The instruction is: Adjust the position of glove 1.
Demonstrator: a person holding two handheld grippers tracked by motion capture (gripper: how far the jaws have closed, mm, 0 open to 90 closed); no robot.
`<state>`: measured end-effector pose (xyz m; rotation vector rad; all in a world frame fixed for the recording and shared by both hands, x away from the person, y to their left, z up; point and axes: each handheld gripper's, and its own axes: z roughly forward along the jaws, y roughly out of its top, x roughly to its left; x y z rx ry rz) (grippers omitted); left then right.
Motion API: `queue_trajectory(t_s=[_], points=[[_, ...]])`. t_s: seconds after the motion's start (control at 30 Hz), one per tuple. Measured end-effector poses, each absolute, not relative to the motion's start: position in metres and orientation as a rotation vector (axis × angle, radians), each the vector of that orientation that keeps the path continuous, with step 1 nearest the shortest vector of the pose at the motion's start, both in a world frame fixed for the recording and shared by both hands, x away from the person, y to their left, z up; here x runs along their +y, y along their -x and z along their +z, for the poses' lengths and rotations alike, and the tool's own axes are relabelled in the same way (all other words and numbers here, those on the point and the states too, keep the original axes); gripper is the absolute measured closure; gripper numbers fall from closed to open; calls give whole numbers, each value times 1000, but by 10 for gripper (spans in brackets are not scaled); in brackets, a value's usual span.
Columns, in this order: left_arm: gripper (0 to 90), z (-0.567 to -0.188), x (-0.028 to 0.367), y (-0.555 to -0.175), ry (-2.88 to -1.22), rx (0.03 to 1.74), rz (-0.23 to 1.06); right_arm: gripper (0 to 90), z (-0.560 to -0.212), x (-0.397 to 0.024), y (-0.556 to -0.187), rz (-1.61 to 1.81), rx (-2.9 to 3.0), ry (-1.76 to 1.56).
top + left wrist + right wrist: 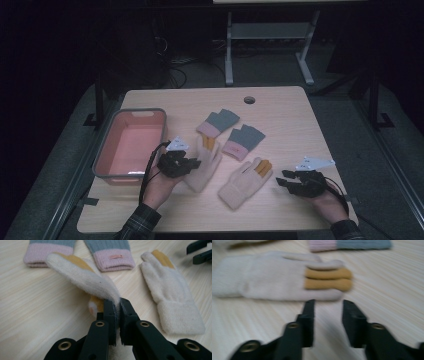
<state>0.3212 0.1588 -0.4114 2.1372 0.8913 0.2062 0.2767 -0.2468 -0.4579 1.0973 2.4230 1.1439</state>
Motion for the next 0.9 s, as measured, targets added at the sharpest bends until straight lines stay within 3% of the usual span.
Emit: queue_trajectory(t_s=[0.2, 0.6, 0.9], points=[[850, -407, 153, -320, -2145, 862, 209, 888, -451, -211, -283, 1211, 2481, -1026], [851, -401, 149, -314, -2142, 803, 207, 898, -466, -154, -292, 1155, 2626, -936], [851, -400, 136, -305, -2172, 742, 193, 898, -464, -144, -286, 1161, 2642, -889]])
